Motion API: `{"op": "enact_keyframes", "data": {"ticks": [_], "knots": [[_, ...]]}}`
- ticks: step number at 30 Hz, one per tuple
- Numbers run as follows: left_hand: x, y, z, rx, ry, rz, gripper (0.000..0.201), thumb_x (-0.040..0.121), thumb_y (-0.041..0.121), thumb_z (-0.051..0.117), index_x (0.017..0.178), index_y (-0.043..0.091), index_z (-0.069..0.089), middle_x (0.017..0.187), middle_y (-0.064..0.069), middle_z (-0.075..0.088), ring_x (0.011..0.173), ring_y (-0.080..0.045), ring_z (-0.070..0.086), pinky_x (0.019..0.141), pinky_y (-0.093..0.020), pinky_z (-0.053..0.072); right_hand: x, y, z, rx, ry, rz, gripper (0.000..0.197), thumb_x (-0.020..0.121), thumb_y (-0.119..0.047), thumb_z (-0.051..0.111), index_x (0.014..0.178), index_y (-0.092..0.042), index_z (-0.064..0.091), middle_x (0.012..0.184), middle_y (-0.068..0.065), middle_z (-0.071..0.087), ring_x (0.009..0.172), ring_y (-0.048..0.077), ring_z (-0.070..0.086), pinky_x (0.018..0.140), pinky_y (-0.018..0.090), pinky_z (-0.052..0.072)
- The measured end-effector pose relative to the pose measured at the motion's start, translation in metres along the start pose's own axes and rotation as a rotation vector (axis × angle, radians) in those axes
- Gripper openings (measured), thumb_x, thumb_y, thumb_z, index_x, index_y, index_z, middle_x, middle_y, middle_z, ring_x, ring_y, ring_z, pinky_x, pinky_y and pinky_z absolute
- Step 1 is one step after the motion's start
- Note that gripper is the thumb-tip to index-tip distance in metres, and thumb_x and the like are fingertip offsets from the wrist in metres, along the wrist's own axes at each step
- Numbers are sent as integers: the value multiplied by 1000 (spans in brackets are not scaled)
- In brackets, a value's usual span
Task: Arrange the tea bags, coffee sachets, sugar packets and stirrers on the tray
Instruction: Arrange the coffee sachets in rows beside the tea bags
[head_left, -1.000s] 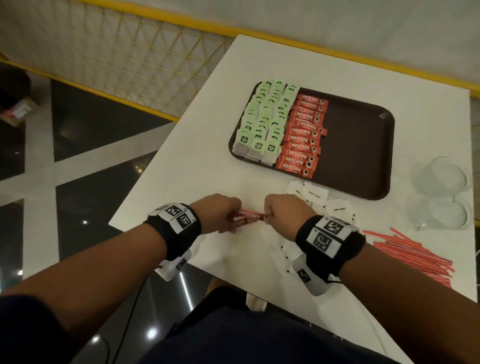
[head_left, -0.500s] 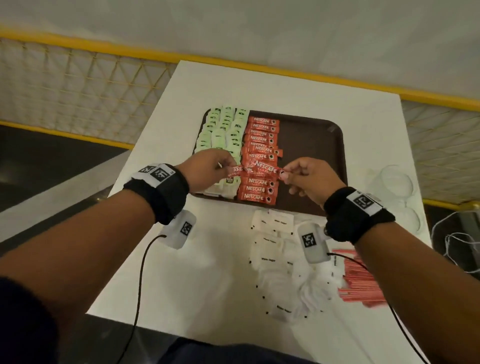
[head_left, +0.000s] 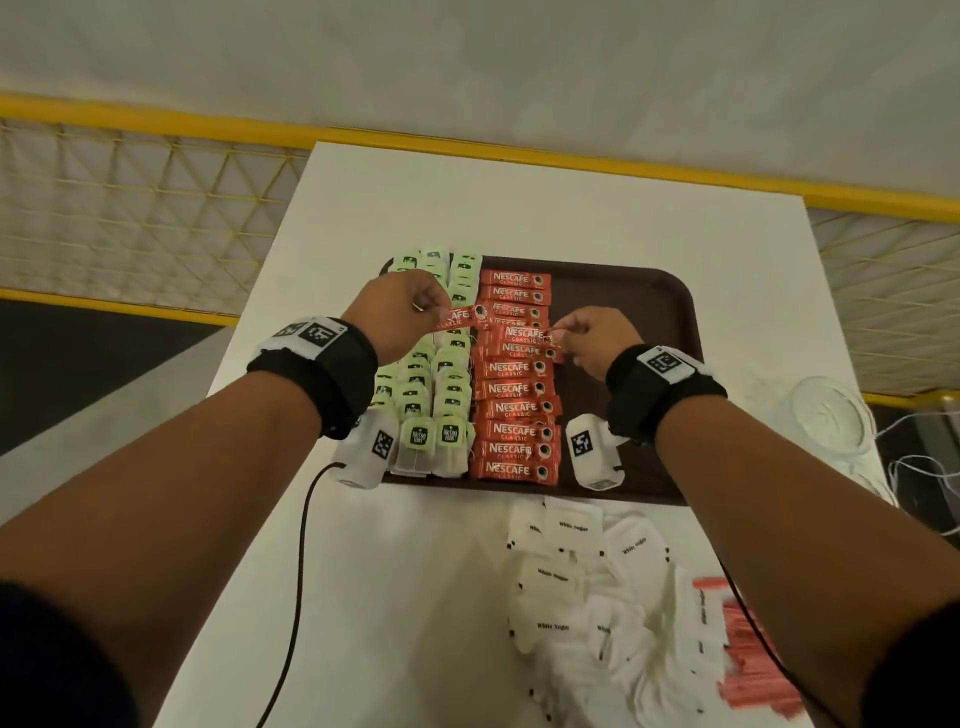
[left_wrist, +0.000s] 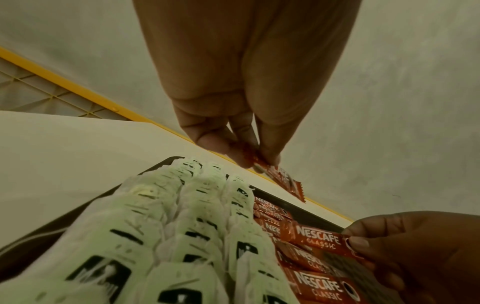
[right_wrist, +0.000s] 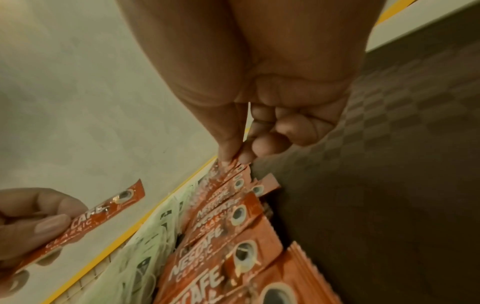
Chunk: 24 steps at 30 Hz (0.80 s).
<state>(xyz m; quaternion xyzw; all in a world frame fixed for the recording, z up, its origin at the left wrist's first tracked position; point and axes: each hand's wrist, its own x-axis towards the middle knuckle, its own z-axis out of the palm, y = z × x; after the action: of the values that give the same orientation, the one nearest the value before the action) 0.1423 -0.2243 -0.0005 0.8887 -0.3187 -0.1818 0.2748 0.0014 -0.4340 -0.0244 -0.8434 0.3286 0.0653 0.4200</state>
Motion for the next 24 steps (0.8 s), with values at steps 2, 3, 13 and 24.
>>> {"op": "enact_keyframes", "data": {"ticks": [2, 3, 13, 24], "knots": [[9, -3, 1, -11, 2, -10, 8, 94, 24, 61, 98, 19, 67, 98, 4, 63, 89, -15, 57, 75, -26, 39, 9, -2, 3, -1, 3, 11, 11, 97, -21, 57, 98, -14, 65, 99, 3, 65, 90, 16, 59, 88, 34, 49], [13, -3, 2, -20, 2, -10, 8, 94, 23, 61, 97, 19, 67, 97, 4, 63, 89, -14, 57, 73, -24, 39, 13, -2, 4, -7, 3, 18, 10, 96, -21, 58, 97, -14, 65, 99, 3, 65, 91, 16, 60, 88, 34, 50], [43, 10, 21, -97, -43, 37, 2, 92, 21, 64, 93, 20, 65, 93, -3, 68, 86, -16, 60, 66, -17, 40, 31, 7, 12, -111, 155, 125, 22, 91, -35, 64, 104, -19, 56, 96, -3, 59, 90, 15, 57, 76, 29, 44], [67, 24, 42, -17, -121, 49, 13, 94, 14, 60, 103, 16, 68, 96, 0, 66, 88, -15, 60, 78, -25, 43, 25, 11, 16, -54, 155, 186, 14, 95, -29, 56, 96, -16, 62, 95, 4, 68, 92, 21, 66, 87, 40, 55]]}}
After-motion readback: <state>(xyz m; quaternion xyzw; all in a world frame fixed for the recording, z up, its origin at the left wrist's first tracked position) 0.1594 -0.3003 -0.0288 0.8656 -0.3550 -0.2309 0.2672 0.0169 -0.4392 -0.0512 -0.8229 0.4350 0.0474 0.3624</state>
